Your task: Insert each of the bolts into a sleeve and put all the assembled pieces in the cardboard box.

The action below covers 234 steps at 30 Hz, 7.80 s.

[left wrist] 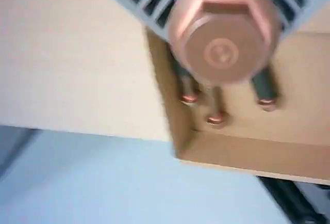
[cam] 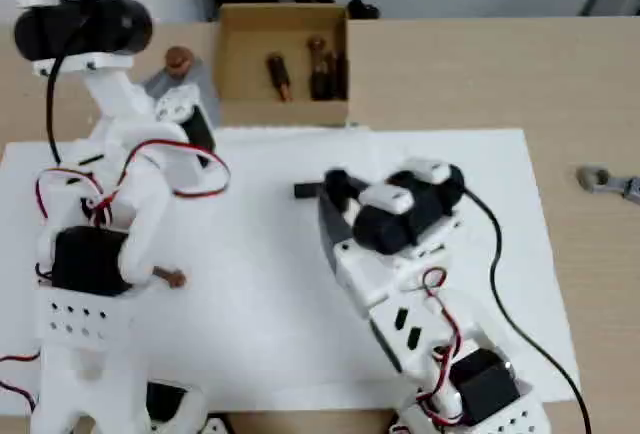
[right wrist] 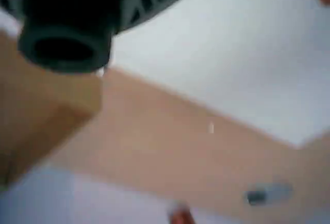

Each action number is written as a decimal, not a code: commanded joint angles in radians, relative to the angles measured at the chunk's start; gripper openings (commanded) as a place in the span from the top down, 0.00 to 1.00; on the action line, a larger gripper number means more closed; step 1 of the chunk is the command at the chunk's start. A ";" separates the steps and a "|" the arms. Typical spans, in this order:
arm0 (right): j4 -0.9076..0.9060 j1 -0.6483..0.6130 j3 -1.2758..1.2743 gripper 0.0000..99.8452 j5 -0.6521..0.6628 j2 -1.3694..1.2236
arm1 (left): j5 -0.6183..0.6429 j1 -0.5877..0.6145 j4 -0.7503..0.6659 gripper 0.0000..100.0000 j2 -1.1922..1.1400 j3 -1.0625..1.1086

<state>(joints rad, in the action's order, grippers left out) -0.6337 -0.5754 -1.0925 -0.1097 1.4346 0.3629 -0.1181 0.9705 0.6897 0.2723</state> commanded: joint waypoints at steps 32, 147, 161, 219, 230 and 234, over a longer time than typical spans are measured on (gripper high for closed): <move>0.553 -0.010 -0.192 1.00 0.114 -0.189 | -0.287 -0.338 0.081 0.99 0.017 -0.203; 0.421 0.119 0.428 1.00 0.074 -0.839 | -0.153 0.132 0.387 0.99 -0.100 -0.081; 0.421 0.159 1.048 1.00 0.072 -1.534 | -0.236 0.135 0.546 0.99 -0.097 -0.082; -0.306 0.254 1.706 0.77 -0.084 -1.874 | -0.657 0.273 0.784 0.92 -0.474 -0.266; -0.791 0.289 1.706 0.77 -0.080 -1.750 | -1.221 0.440 0.784 0.89 -0.532 -0.059; -0.875 0.288 1.706 0.77 -0.078 -1.712 | -1.419 0.440 0.783 0.89 -0.514 -0.007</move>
<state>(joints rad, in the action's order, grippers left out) -1.4622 -0.2977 0.5585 -0.1818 -0.3590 -0.9260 0.3191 1.7254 0.1527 0.2539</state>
